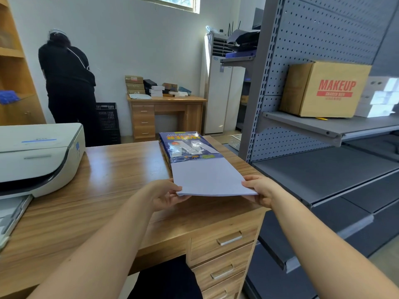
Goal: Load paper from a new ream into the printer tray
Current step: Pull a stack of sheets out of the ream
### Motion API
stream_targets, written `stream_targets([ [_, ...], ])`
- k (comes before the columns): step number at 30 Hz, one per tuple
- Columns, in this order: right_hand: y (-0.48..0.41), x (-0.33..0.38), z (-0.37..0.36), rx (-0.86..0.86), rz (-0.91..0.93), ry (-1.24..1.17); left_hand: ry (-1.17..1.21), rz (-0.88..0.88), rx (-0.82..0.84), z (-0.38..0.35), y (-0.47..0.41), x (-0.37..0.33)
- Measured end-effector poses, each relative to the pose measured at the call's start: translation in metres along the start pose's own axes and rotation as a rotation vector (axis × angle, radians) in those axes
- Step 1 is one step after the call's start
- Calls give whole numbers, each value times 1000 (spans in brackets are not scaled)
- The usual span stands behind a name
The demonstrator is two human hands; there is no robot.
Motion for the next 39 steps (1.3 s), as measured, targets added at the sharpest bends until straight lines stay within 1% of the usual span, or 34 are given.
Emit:
stream_targets([
  [12,24,-1,2,-9,32,-4,-22,-31,18,7,15,1],
  [30,72,-11,1,-20,27,-104,-90,-46,47,20,39,1],
  [39,97,-16,3,-20,36,-131,-110,-85,59,21,61,3],
])
Point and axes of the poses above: each hand's wrist, its own y-axis away from the middle knuckle, its own z-axis out of the back of the hand, x = y × z, the point moved 6 cm from there along -y, towards the middle knuckle, and after that the axes turned 7 degrees about -x, right-handed, at the moved point
